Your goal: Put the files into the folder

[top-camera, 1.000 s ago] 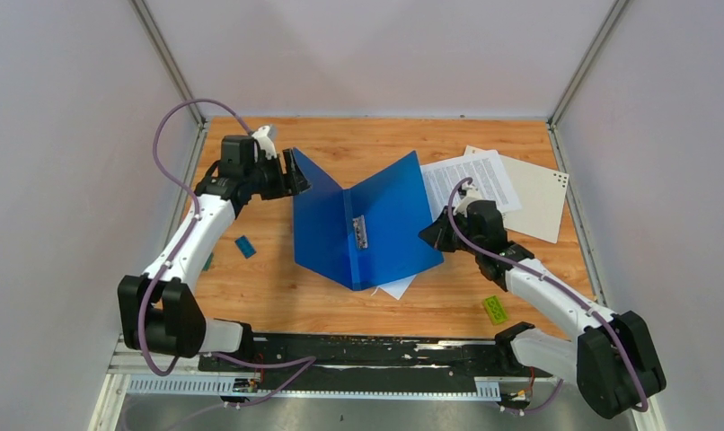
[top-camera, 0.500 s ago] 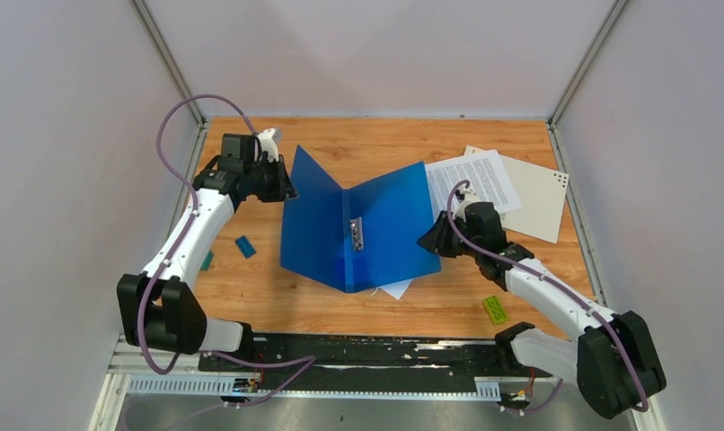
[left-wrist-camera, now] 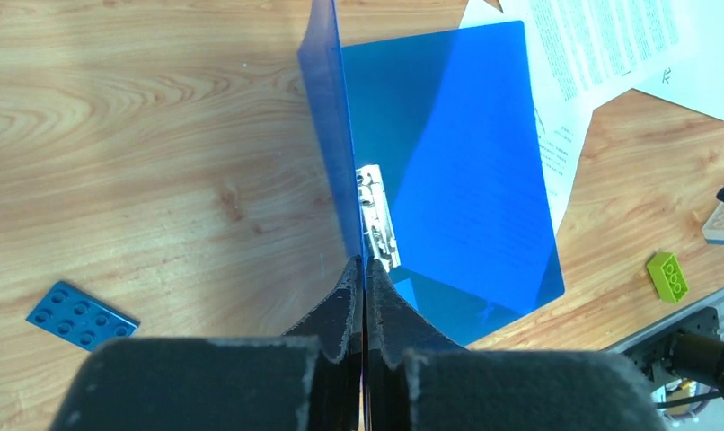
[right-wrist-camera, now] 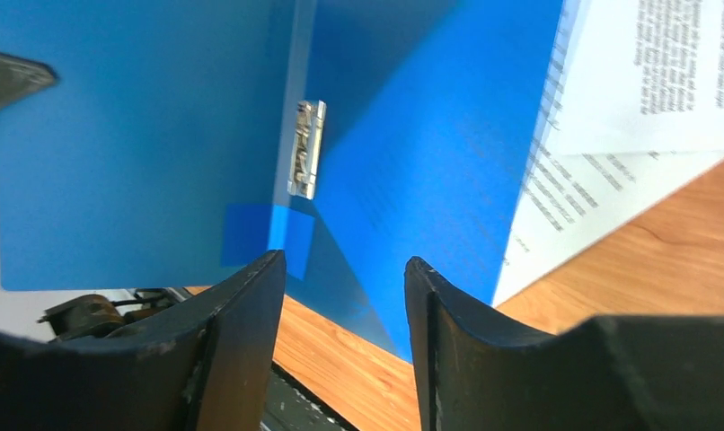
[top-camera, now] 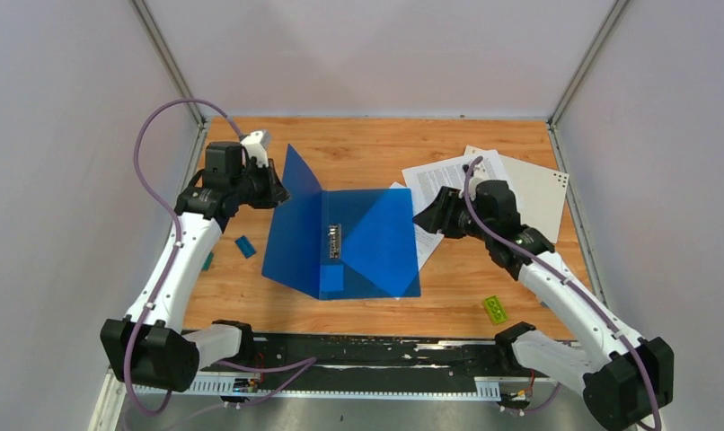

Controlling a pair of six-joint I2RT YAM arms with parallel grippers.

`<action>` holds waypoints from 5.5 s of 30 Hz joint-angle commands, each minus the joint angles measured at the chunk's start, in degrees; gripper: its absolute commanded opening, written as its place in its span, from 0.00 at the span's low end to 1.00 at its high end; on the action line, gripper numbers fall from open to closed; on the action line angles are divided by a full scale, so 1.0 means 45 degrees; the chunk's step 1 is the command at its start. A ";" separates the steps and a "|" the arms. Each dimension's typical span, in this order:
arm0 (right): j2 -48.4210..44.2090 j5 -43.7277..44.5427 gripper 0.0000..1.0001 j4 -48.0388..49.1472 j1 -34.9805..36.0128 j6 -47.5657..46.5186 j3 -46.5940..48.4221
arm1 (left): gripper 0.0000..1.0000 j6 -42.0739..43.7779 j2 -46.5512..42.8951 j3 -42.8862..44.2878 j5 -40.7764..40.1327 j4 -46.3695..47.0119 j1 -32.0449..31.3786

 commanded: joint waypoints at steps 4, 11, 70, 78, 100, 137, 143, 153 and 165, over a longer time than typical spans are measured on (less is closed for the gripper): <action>0.1681 -0.0179 0.45 0.2028 0.1572 0.1252 0.0552 | 0.00 -0.0983 -0.0728 -0.0946 0.0226 0.1366 0.0032; 0.5929 -0.0575 0.35 0.3531 0.3326 0.1138 0.2171 | 0.00 -0.1253 -0.1253 -0.1497 0.0486 0.1762 0.0032; 1.2461 0.1891 0.12 0.1848 0.6135 0.0751 0.5014 | 0.00 -0.0526 -0.1526 -0.2110 0.0090 0.0597 0.0032; 1.2752 0.4420 0.10 0.0084 0.6594 0.0446 0.5058 | 0.00 -0.0130 -0.1430 -0.1916 -0.0186 0.0310 0.0032; 1.1846 0.6083 0.07 -0.0072 0.6620 0.0423 0.2536 | 0.00 0.1554 -0.1033 -0.0906 -0.1967 -0.0699 0.0032; 0.7357 0.1714 0.30 0.1367 0.4846 -0.0975 0.3713 | 0.00 0.0685 -0.1042 -0.0710 -0.0240 -0.0512 0.0022; 0.7518 0.1089 0.30 0.2838 0.4860 -0.0343 0.2293 | 0.00 0.0551 -0.1110 -0.0865 -0.0007 -0.0360 0.0032; 0.9036 -0.0878 0.29 0.5586 0.5272 0.0710 0.2264 | 0.00 0.0764 -0.1081 -0.0932 0.0027 -0.0525 0.0032; 1.1419 0.0277 0.27 0.4755 0.4365 0.0506 0.5650 | 0.00 0.0885 -0.1255 -0.0979 0.0023 -0.0670 0.0032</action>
